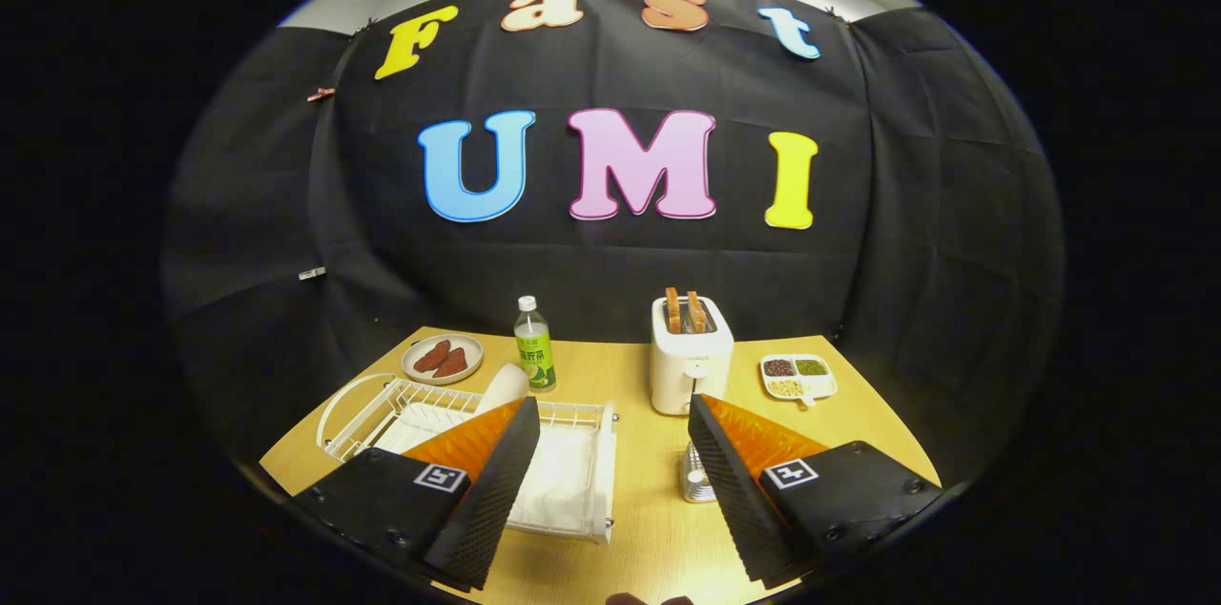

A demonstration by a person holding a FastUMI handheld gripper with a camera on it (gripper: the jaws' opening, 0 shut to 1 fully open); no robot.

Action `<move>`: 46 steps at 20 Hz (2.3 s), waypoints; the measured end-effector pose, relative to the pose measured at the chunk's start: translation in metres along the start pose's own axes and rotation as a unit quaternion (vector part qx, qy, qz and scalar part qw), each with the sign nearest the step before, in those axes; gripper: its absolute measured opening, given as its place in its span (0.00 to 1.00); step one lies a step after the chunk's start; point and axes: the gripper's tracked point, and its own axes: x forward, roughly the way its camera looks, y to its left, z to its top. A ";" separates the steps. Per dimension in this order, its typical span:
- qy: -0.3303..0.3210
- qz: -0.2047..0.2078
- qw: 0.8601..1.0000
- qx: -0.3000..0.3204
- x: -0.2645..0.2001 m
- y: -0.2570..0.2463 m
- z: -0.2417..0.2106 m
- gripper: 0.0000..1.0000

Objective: Take the plate from the dish rack, then take the spoon from the basket and place it into the plate.

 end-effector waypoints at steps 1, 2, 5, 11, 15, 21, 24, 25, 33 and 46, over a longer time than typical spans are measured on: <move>0.010 0.012 1.000 -0.001 0.009 0.010 0.002 0.97; 0.019 0.022 1.000 0.001 0.018 0.020 0.002 0.97; 0.059 0.049 0.997 0.016 0.046 0.047 -0.005 0.97; 0.142 0.063 0.988 0.022 0.088 0.077 -0.040 0.99; 0.203 0.055 0.977 0.031 0.109 0.082 -0.073 0.99; 0.274 0.065 0.957 0.073 0.118 0.094 -0.104 0.75; 0.287 0.065 0.952 0.087 0.121 0.104 -0.109 0.57; 0.287 0.065 0.951 0.089 0.119 0.106 -0.106 0.48; 0.297 0.035 0.951 0.081 0.117 0.105 -0.104 0.37; 0.269 -0.022 0.961 0.065 0.125 0.086 -0.077 0.33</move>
